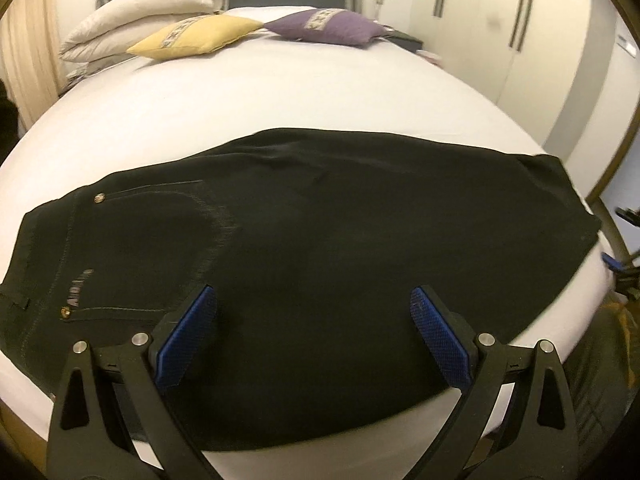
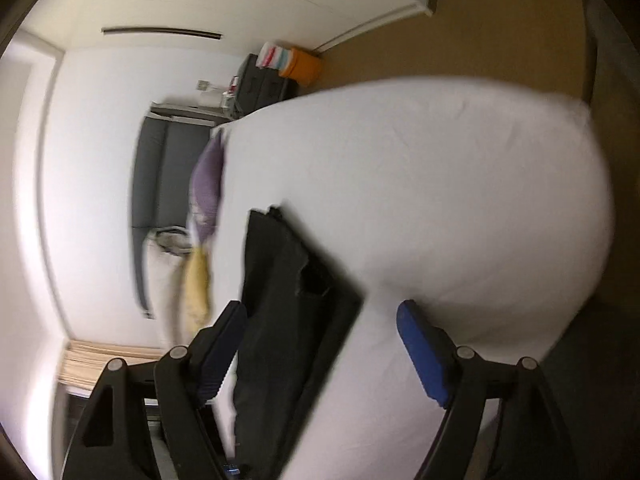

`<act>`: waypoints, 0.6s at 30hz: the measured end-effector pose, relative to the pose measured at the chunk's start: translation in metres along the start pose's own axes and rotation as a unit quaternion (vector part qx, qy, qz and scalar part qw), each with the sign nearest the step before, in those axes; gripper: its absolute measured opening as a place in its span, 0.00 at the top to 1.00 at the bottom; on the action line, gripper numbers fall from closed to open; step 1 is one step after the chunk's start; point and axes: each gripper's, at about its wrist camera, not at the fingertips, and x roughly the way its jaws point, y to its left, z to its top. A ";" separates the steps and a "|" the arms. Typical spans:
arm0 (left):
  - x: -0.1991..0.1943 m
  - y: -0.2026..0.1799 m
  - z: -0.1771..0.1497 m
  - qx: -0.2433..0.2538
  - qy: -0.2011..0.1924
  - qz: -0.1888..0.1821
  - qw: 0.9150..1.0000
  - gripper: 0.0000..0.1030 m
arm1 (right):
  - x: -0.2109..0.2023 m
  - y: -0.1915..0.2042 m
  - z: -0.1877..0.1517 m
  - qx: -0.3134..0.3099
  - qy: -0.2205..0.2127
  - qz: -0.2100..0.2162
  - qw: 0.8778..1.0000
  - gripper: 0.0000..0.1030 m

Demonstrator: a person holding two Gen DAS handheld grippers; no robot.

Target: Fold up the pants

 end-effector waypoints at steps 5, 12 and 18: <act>-0.010 -0.019 -0.013 0.012 0.005 -0.022 1.000 0.04 | 0.021 -0.001 -0.017 0.022 0.014 0.016 1.000 0.22; -0.009 -0.027 -0.017 0.006 0.009 -0.038 0.999 0.04 | 0.020 0.001 -0.020 0.044 0.023 0.020 0.999 0.25; -0.012 -0.026 -0.019 0.001 0.010 -0.046 0.999 0.04 | 0.035 -0.007 -0.018 0.096 0.029 0.049 0.994 0.36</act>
